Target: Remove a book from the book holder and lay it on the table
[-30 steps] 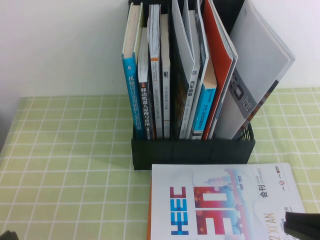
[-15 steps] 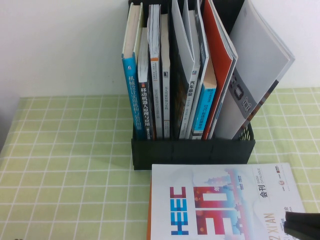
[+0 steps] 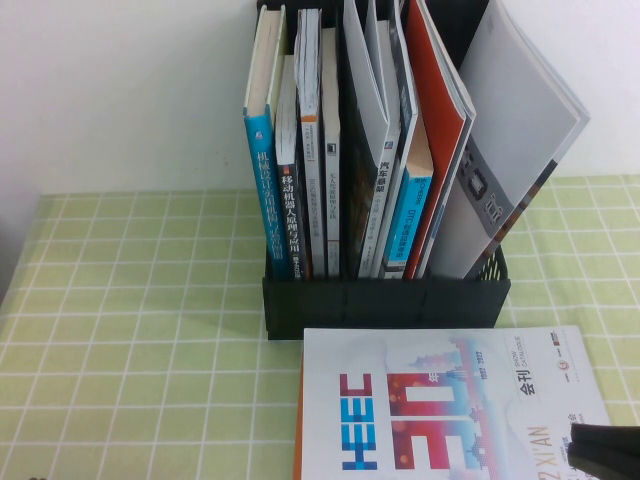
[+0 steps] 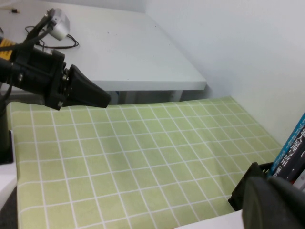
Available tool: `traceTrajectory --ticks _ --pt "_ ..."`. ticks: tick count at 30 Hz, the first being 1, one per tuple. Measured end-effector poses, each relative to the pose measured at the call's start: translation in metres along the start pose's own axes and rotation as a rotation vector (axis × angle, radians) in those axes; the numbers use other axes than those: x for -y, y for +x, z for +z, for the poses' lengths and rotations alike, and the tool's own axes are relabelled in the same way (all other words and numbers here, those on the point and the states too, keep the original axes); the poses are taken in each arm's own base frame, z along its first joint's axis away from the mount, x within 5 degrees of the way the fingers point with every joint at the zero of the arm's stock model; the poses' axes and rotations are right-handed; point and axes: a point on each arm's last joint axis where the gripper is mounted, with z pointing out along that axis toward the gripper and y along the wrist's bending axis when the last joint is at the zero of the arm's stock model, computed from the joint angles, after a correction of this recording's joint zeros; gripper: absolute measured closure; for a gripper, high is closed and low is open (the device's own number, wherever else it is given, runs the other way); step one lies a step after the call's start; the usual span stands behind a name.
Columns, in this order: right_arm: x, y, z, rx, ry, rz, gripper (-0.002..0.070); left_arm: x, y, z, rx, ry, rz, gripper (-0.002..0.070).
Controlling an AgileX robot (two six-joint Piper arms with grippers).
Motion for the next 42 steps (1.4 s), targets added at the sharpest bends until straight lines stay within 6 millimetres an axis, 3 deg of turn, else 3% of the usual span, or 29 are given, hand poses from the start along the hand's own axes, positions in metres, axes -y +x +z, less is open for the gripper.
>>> traceTrajectory --ticks 9,16,22,28,33,40,42 --pt "0.002 -0.001 -0.005 0.014 0.014 0.005 0.0678 0.000 0.000 0.000 -0.002 0.000 -0.001 0.0677" --pt "0.034 0.008 -0.017 -0.024 0.284 0.128 0.0678 0.000 0.000 0.000 -0.002 0.000 -0.001 0.0677" --pt "0.054 0.024 -0.047 -0.024 0.605 0.346 0.0678 0.000 0.000 0.000 -0.001 0.000 -0.001 0.0677" --pt "0.033 0.038 -0.083 0.070 0.812 0.329 0.0678 0.000 0.000 0.000 -0.001 0.000 -0.003 0.0677" --pt "0.006 0.075 -0.088 0.105 0.873 0.305 0.0678 0.000 0.000 0.000 0.001 0.000 -0.003 0.0677" --pt "-0.003 0.166 -0.060 -0.101 0.948 0.488 0.0678 0.000 0.000 0.000 0.002 0.001 -0.004 0.0677" --pt "-0.007 0.183 -0.055 -0.152 0.933 0.533 0.0678 0.000 0.000 0.000 0.002 0.001 -0.004 0.0677"
